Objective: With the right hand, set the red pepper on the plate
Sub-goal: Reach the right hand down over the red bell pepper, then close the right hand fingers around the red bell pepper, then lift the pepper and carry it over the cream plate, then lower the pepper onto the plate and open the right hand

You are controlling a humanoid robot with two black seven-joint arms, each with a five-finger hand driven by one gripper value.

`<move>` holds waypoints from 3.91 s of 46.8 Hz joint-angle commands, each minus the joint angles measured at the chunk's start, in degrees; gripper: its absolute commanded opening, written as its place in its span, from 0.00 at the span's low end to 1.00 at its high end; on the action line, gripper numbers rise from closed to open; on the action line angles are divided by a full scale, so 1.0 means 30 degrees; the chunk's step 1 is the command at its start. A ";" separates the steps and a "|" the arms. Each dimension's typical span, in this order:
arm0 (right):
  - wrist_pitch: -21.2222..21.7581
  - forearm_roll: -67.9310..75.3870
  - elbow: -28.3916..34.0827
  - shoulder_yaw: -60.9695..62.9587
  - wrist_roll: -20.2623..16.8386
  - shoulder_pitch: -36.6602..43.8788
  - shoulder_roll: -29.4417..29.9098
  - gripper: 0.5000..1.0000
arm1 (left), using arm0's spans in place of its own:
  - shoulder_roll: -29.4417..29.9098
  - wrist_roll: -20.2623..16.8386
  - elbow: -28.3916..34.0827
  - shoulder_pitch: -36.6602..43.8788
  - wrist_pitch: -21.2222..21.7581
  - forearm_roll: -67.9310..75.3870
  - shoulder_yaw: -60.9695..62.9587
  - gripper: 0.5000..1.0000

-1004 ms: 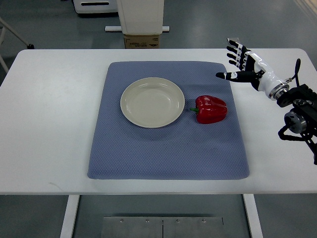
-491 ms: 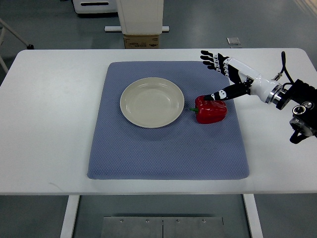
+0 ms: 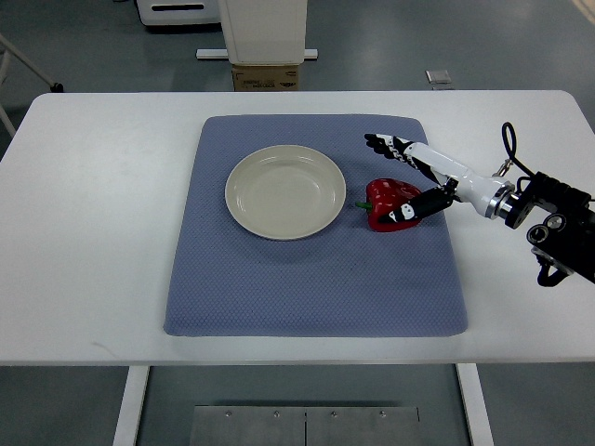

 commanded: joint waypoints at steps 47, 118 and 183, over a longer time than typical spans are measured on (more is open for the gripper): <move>-0.0065 -0.0504 -0.1678 -0.1779 -0.0064 0.0050 0.0076 0.74 | 0.0000 0.0016 0.0000 0.0001 -0.0002 0.0000 0.0000 1.00; -0.0475 0.0873 -0.1766 -0.1135 -0.5571 0.3302 0.4850 0.00 | 0.0000 -0.0013 0.0000 0.0001 -0.0002 0.0000 0.0000 1.00; -0.3727 0.1459 -0.2118 -0.2014 -0.7681 0.2863 0.7811 0.91 | 0.0000 -0.0013 0.0000 0.0001 -0.0002 0.0000 0.0000 1.00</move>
